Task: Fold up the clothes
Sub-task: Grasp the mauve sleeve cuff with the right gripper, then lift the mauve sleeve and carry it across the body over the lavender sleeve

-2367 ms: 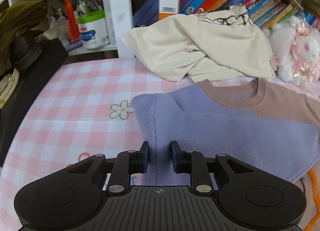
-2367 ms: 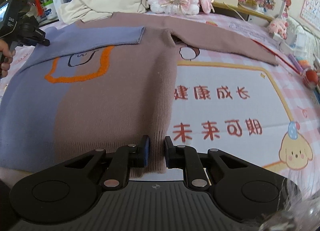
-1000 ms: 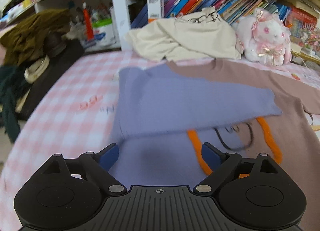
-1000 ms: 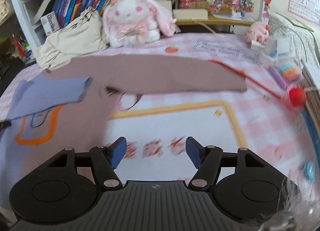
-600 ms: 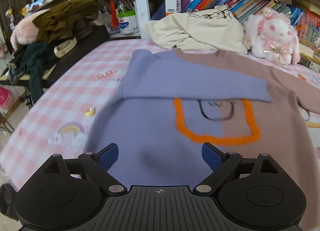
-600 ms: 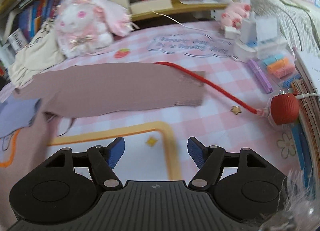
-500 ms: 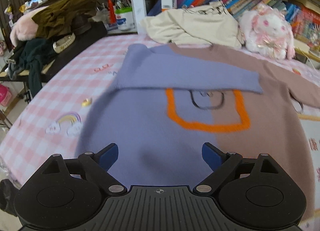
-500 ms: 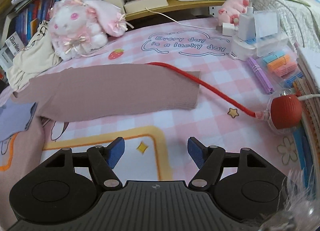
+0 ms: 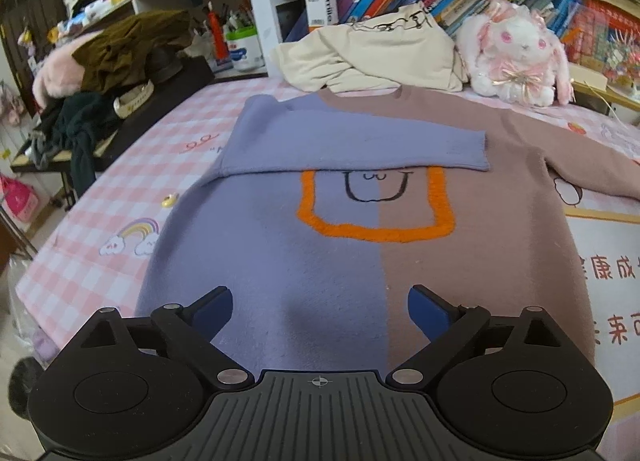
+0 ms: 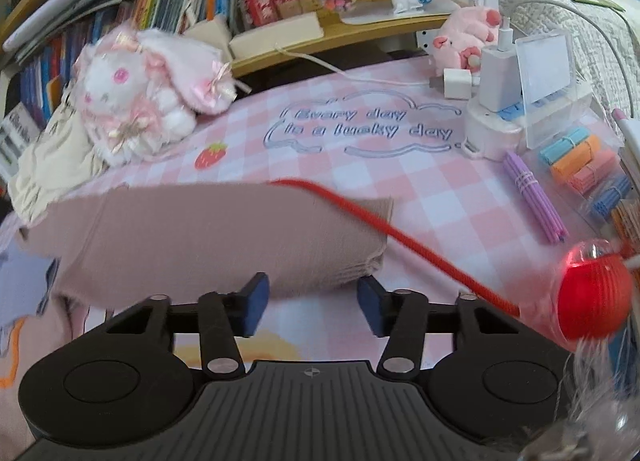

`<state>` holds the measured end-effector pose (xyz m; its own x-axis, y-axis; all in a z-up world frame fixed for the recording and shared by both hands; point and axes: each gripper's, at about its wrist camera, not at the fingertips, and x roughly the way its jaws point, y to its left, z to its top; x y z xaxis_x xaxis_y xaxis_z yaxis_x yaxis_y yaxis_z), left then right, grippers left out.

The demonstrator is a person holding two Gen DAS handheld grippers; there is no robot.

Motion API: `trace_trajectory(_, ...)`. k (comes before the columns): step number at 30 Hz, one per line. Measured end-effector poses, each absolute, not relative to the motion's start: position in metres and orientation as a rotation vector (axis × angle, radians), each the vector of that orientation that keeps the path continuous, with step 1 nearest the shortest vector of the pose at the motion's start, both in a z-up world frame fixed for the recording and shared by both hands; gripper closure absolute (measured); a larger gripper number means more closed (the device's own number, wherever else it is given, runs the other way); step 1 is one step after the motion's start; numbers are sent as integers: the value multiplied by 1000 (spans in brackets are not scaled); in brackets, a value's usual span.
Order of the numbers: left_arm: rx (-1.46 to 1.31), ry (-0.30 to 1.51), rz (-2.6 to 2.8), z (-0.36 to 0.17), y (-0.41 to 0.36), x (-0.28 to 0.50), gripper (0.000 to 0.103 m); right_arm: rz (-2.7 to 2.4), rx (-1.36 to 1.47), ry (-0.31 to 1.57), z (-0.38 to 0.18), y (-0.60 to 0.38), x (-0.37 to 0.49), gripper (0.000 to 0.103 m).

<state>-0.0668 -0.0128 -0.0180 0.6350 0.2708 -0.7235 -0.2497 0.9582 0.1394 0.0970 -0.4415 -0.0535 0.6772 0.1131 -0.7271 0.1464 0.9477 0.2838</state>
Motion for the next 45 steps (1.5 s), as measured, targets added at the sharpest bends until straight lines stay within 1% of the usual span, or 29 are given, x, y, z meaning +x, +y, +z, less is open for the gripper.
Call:
trace_trajectory(1,36,830,297,-17,-15,-67,6,-25,335,823,-54,-442,99,64)
trace_trajectory(3,50,831,297,-15,-18,-69,6,-34,344,812,-55,-442,101,68)
trace_trajectory(6,67,843,300,-15,-20,-73,6,-43,421,799,-57,-448,103,71)
trace_trajectory(7,73,847,301,-15,-21,-74,6,-50,465,800,-58,-452,104,81)
trace_trajectory(9,84,852,306,-15,-21,-75,6,-60,551,809,-60,-459,104,95)
trace_trajectory(10,86,852,309,-15,-21,-76,6,-61,583,813,-61,-460,103,96)
trace_trajectory(15,72,847,319,-15,-20,-79,6,-18,668,804,-52,-462,95,97)
trace_trajectory(25,-2,798,311,-18,-23,-90,6,211,794,749,7,-433,89,97)
trace_trajectory(29,-24,775,317,-18,-21,-97,6,298,741,725,37,-406,97,97)
trace_trajectory(34,-30,743,340,-17,-10,-104,6,395,608,693,65,-356,109,97)
trace_trajectory(45,-6,694,300,-10,36,-109,6,519,464,687,83,-233,117,97)
